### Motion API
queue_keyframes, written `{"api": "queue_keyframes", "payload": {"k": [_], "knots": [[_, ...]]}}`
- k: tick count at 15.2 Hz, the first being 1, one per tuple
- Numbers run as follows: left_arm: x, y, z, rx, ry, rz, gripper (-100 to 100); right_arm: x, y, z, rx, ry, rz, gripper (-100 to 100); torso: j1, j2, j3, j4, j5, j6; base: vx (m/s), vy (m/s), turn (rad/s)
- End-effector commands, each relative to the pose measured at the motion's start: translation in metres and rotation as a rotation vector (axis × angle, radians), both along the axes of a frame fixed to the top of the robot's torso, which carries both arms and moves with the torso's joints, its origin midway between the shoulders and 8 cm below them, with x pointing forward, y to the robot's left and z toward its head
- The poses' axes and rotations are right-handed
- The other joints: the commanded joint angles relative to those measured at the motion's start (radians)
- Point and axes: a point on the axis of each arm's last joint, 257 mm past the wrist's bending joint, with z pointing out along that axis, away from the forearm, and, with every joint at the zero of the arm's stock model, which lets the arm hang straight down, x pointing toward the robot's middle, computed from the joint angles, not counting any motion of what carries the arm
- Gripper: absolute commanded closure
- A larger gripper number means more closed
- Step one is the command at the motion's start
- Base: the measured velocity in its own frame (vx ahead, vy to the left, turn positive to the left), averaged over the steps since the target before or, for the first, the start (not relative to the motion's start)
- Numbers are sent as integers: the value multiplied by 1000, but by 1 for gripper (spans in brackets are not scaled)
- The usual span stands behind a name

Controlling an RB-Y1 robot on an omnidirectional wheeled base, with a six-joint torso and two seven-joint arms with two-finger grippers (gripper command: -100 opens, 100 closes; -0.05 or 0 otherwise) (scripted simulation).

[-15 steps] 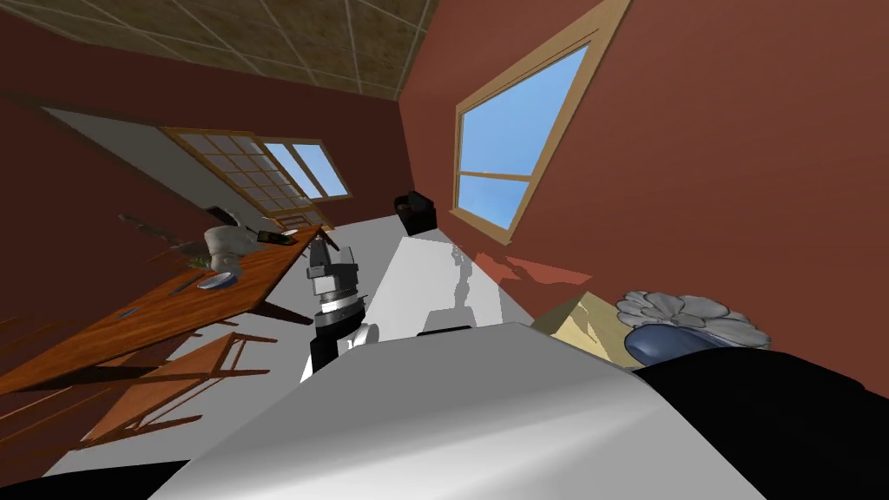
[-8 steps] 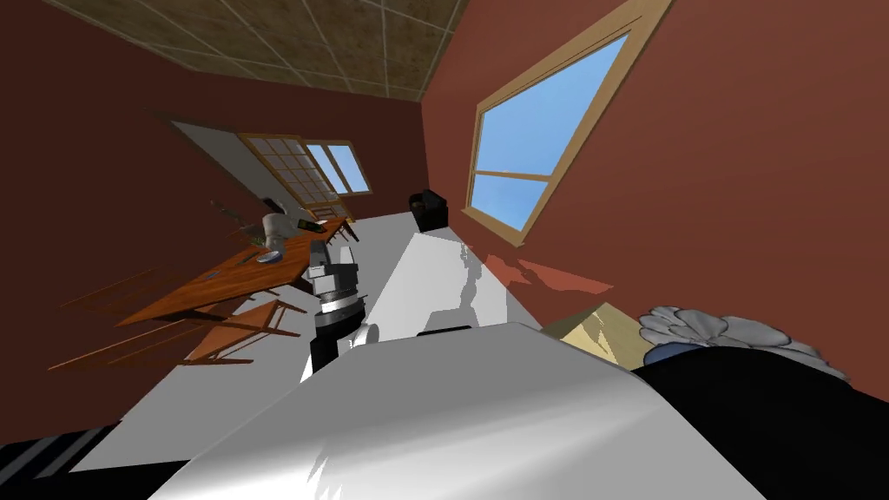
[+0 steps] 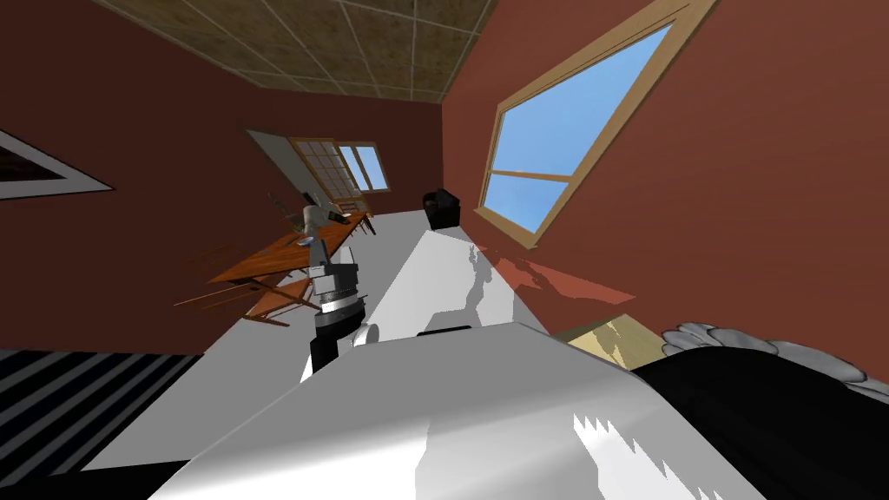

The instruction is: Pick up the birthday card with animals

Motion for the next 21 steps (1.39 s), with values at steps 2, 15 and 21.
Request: {"api": "queue_keyframes", "payload": {"k": [2, 15, 21], "knots": [[0, 0, 0, 0, 0, 0, 0, -13, 0, 0, -10, -11, -51, -100, 0, 0, 0, 0, 0, 0, -117, 22, 243], [0, 0, 0, 0, 1, 1, 0, 4, -2, 1, -4, -14, -6, 100, -8, -13, -6, -1, -20, 9, 16, -4, -54], [0, 0, 0, 0, 1, 1, 0, 54, -10, 5, 6, -23, 130, 100, -12, -16, -8, -1, -23, 9, 155, -9, -345]]}}
